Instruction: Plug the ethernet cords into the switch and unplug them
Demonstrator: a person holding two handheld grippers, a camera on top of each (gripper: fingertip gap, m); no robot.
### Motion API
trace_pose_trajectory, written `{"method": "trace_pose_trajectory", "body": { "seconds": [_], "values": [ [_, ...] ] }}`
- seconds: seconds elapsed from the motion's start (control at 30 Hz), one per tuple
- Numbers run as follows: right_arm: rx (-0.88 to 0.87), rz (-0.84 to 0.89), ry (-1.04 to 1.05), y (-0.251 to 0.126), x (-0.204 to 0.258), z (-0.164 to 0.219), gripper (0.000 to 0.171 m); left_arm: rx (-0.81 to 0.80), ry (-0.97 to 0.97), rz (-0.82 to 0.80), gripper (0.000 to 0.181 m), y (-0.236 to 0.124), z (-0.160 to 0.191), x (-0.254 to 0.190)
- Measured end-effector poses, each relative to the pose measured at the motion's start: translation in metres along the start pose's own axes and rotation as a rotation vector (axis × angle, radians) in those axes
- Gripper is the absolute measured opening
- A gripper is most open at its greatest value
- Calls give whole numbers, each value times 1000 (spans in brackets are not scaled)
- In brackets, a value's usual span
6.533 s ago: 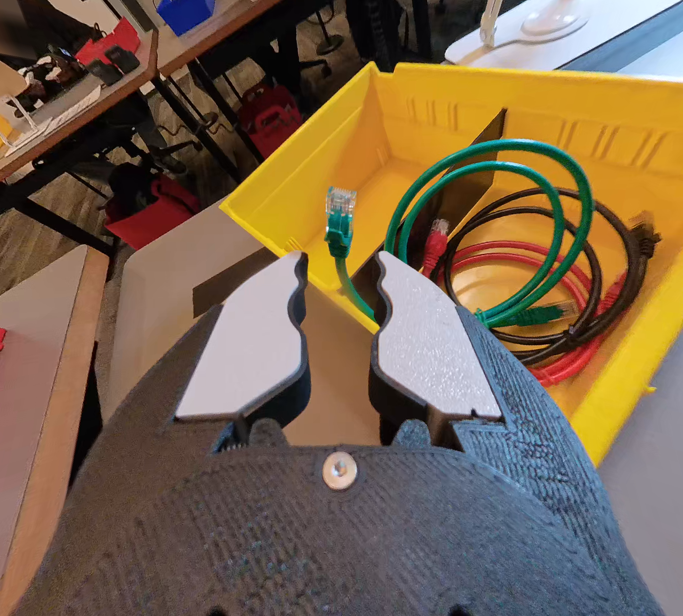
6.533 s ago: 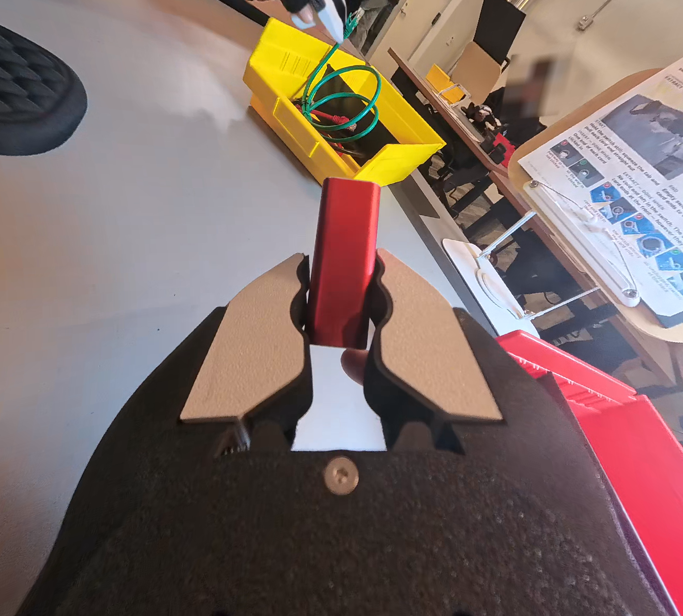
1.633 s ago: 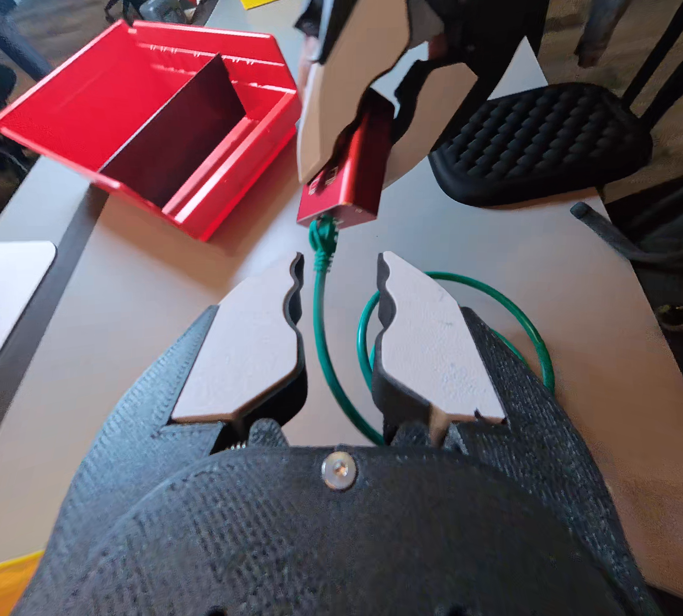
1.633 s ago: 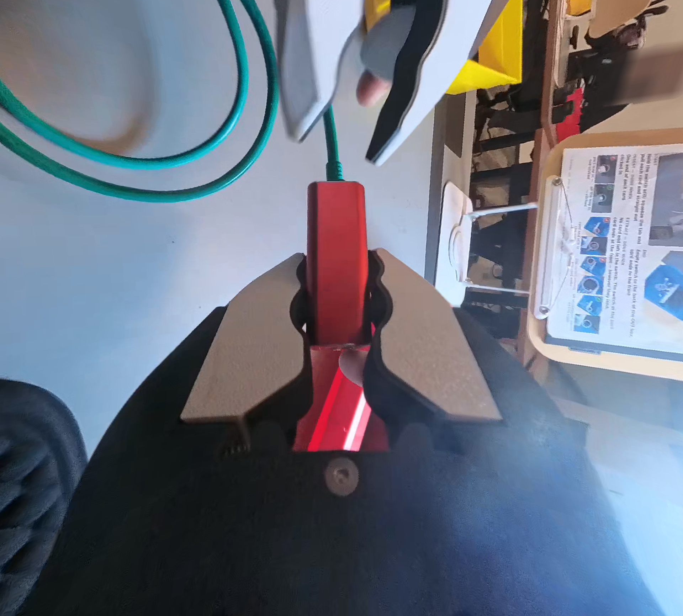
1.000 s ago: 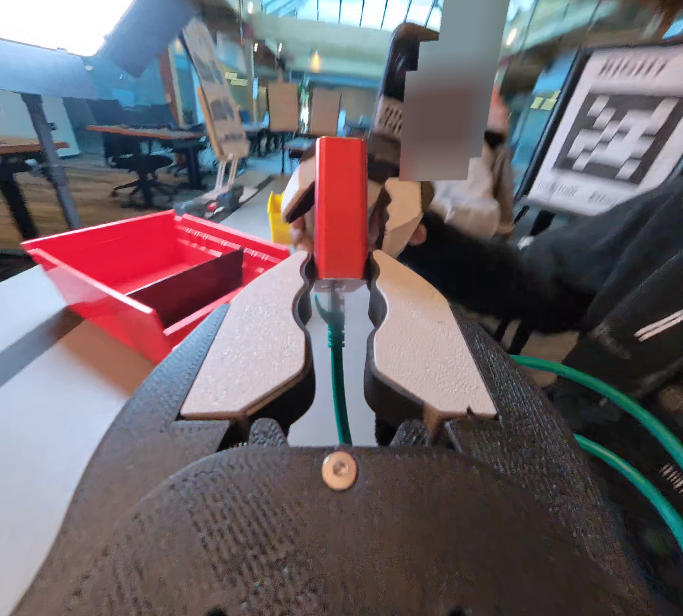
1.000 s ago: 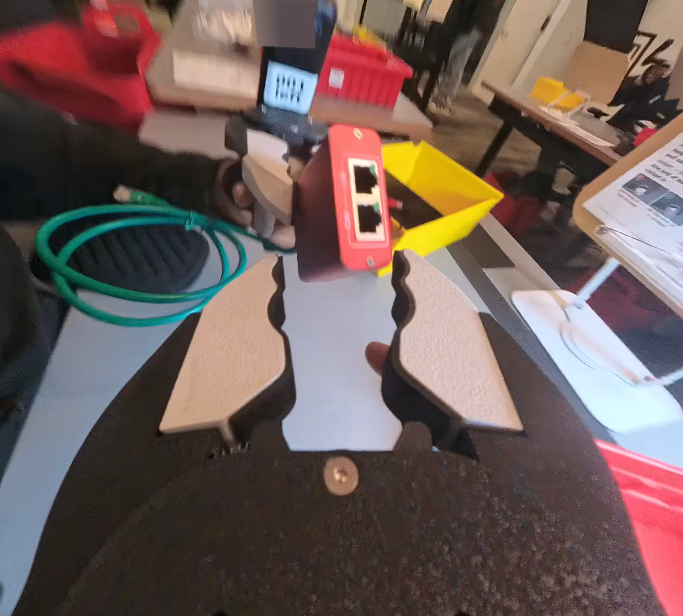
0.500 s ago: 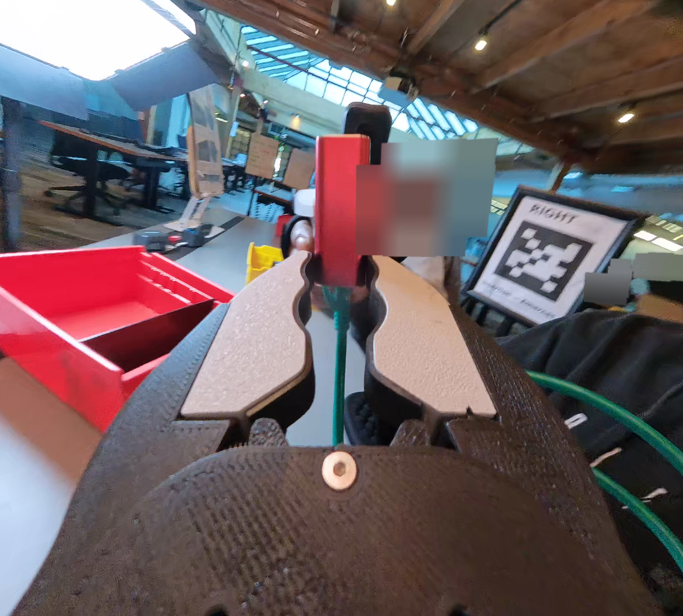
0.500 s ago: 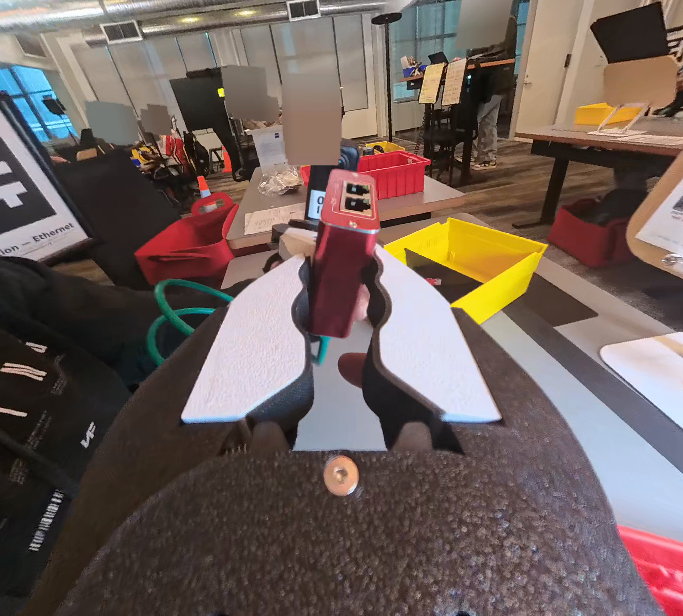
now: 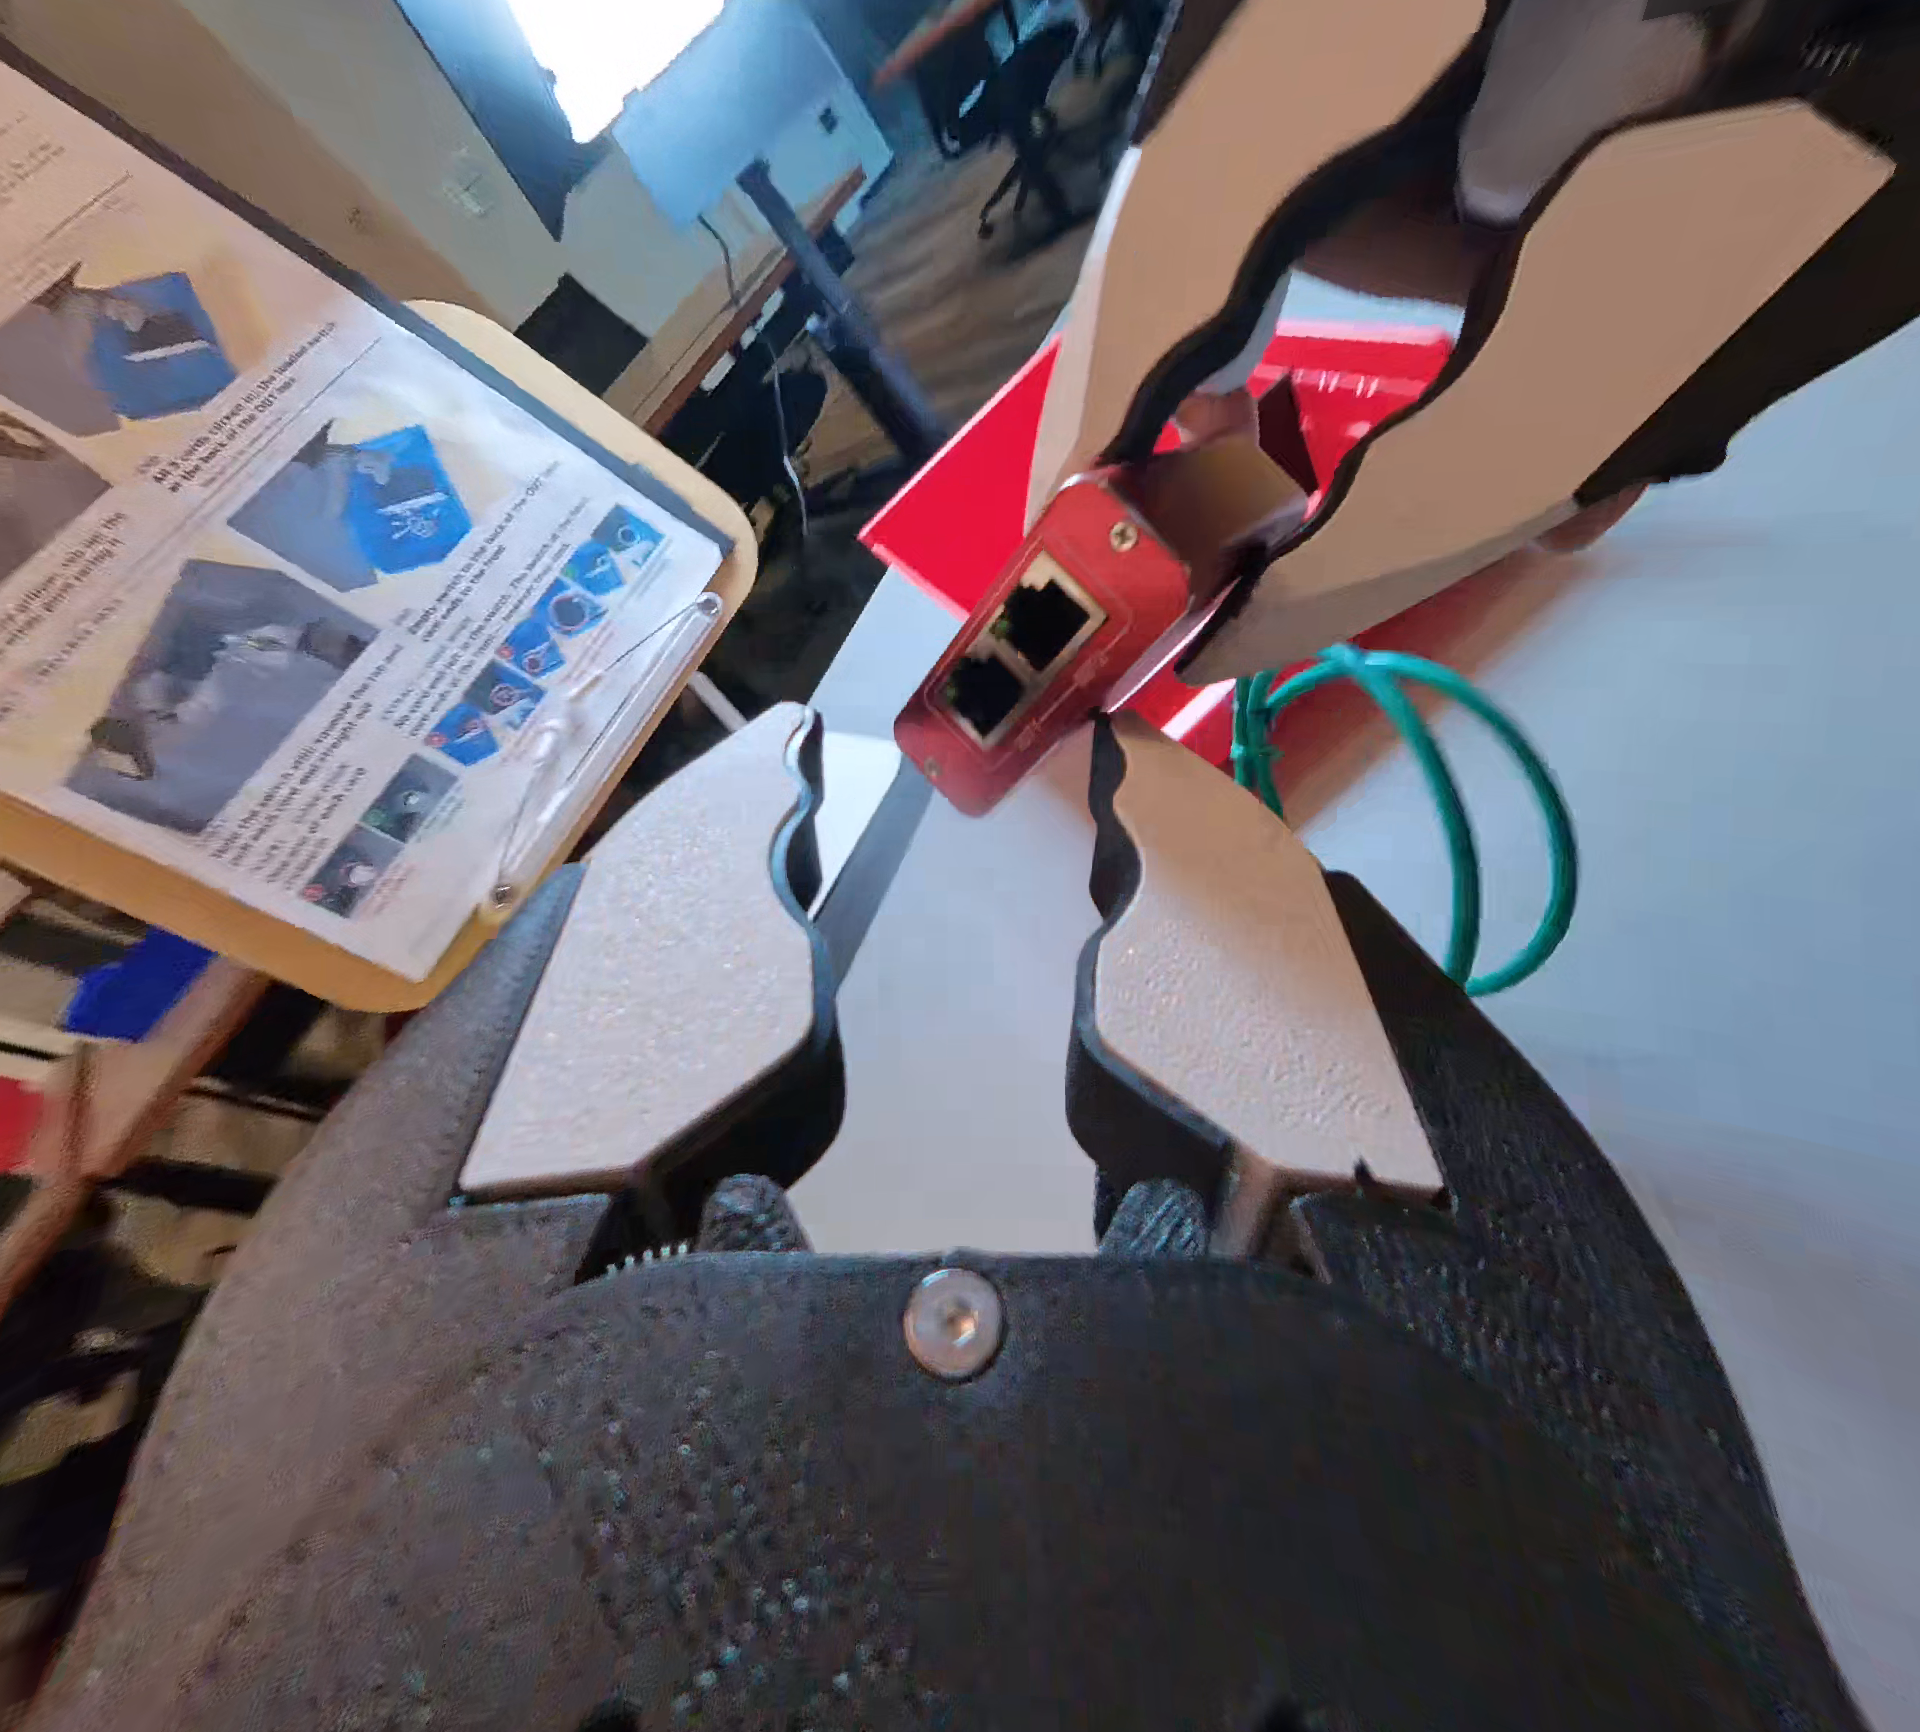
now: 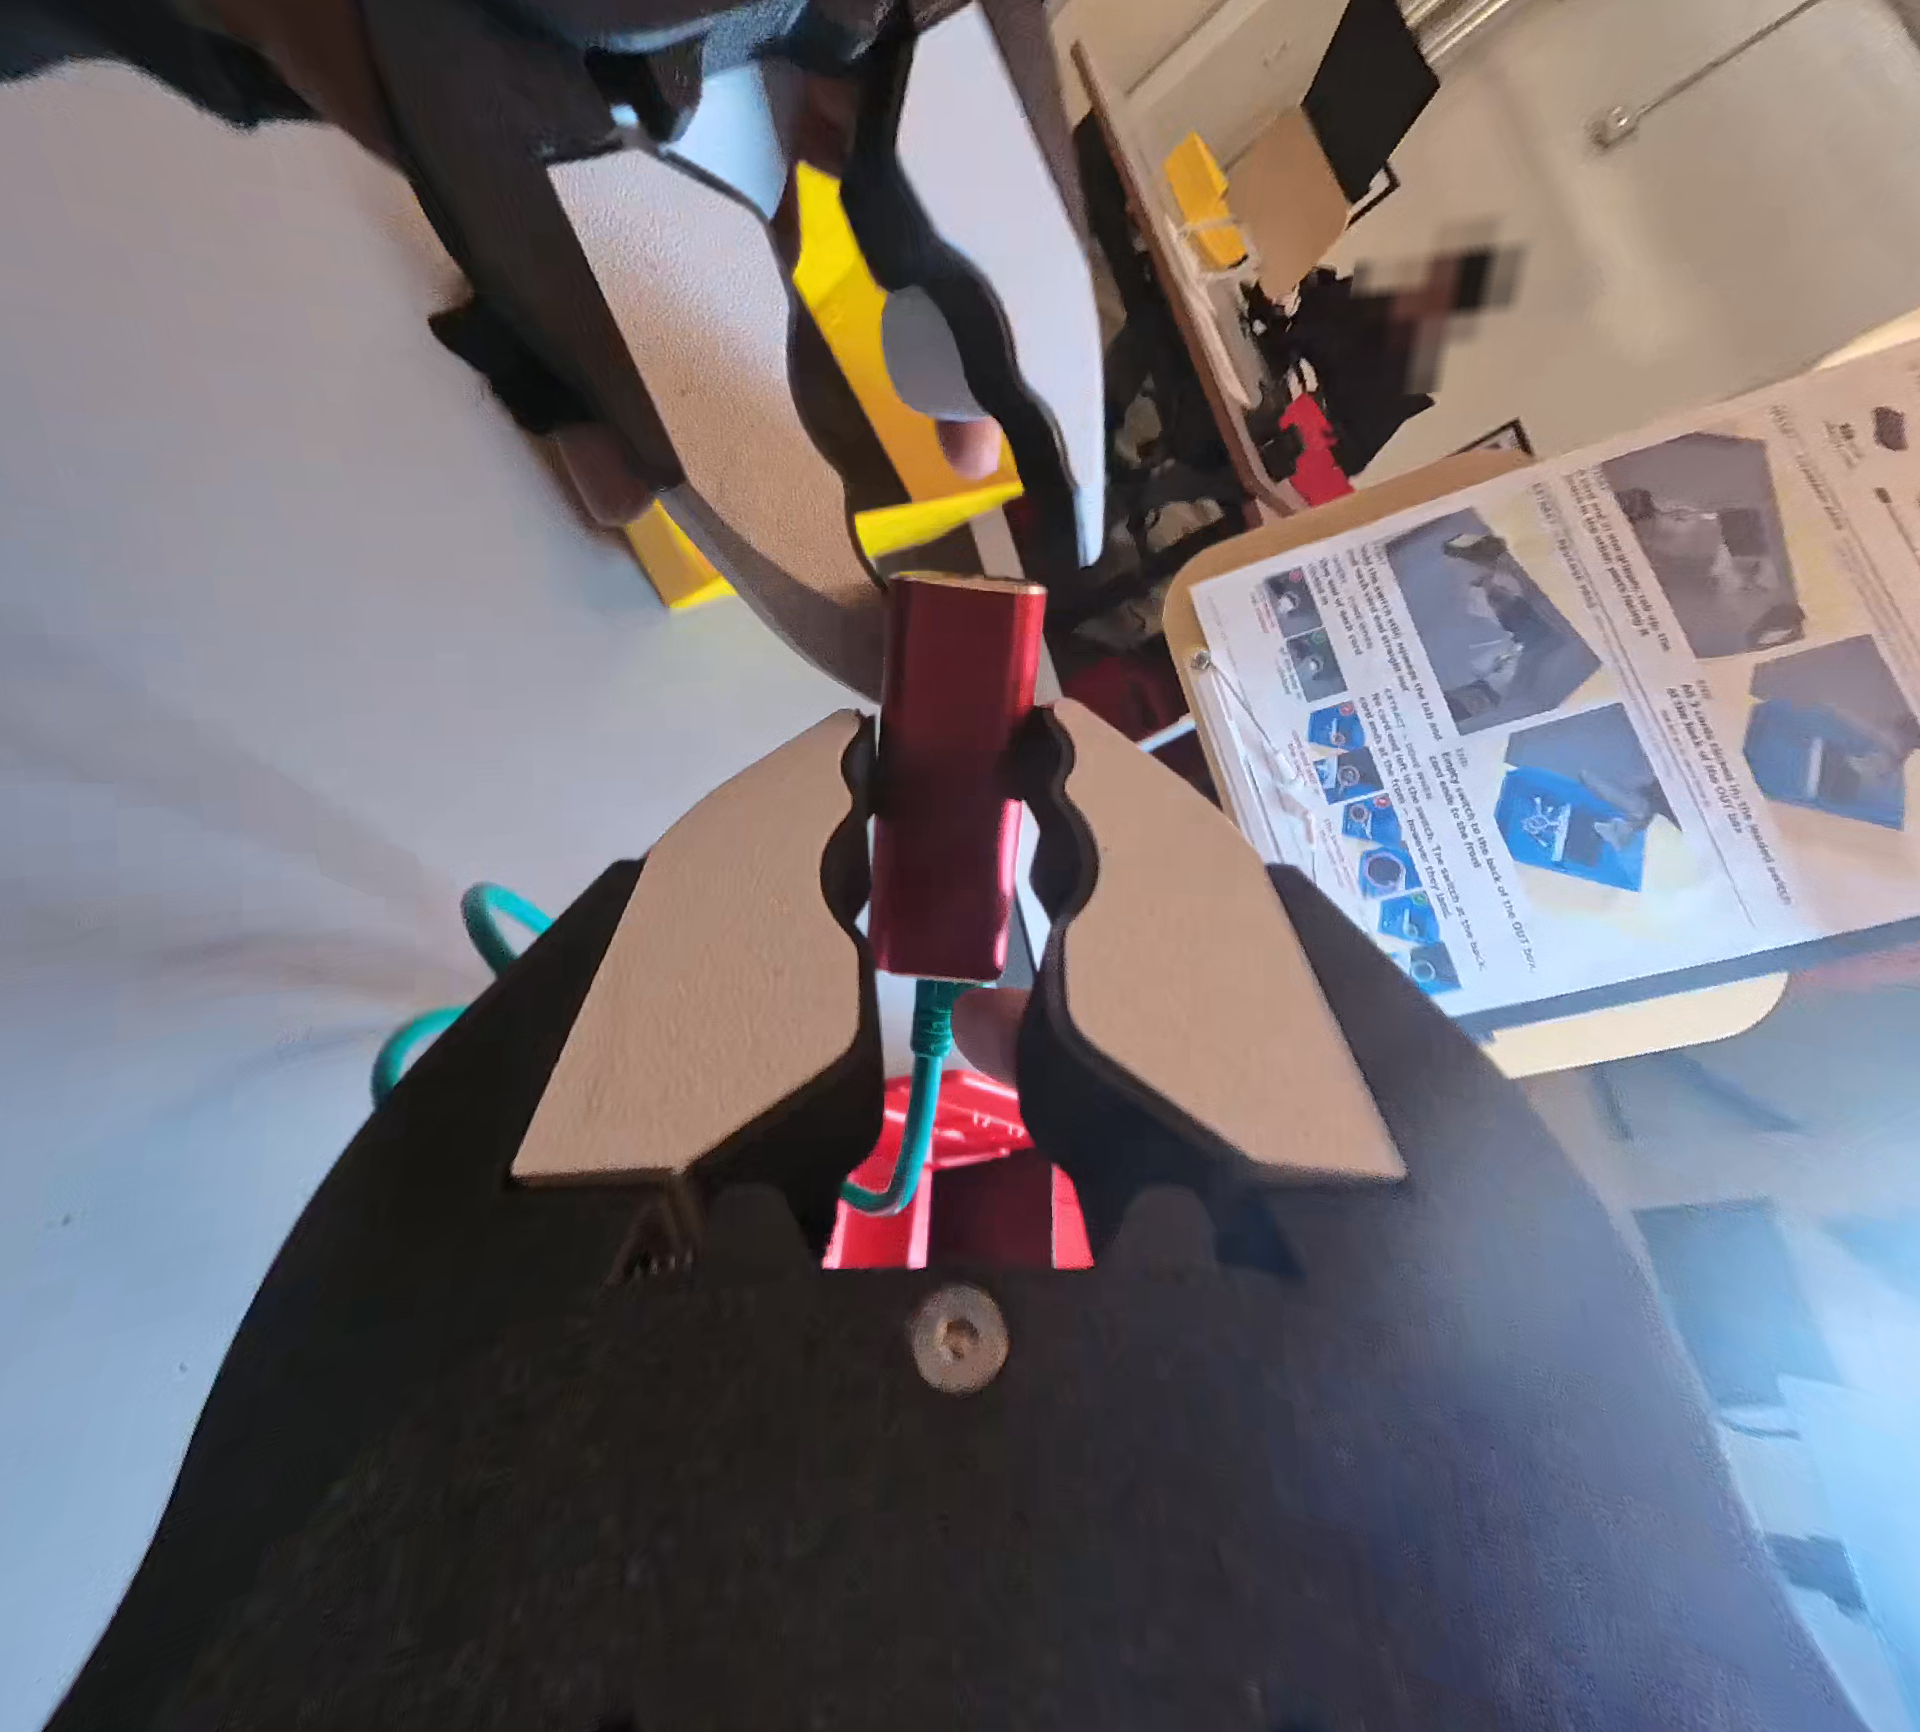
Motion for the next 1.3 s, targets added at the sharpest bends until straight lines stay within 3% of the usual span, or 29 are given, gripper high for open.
{"method": "trace_pose_trajectory", "body": {
  "seconds": [0.23,0.43,0.6,0.8,0.9,1.0,1.07,1.17,1.3],
  "values": [
    [-43,-87,-27,0,9,-1,26,-78,194,84,38,2,6,-19],
    [-169,-32,51,-16,-3,-6,29,-286,-43,218,33,-5,10,-8],
    [-207,-113,164,-25,-14,12,49,-452,-252,299,27,-12,26,10],
    [-344,-348,418,9,-11,53,59,-606,-389,409,26,-17,31,15],
    [-529,-440,510,21,-1,45,59,-703,-444,450,26,-20,22,13],
    [-586,-462,521,35,12,31,54,-774,-482,483,26,-21,13,8],
    [-611,-437,498,36,16,26,26,-784,-478,478,27,-21,10,6],
    [-565,-432,478,27,7,28,24,-711,-466,472,27,-22,13,11],
    [-318,-395,327,14,5,36,22,-412,-293,473,30,-17,21,6]
  ]
}}
Point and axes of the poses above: each gripper's, where its closed fingertips meet, y out along the fingers, z out of its underside, x = y × z across the jaws, the point moved 9 cm from there along -y, back along the fingers, and after that the axes turned 2 degrees about -z, right-handed, at the moved point
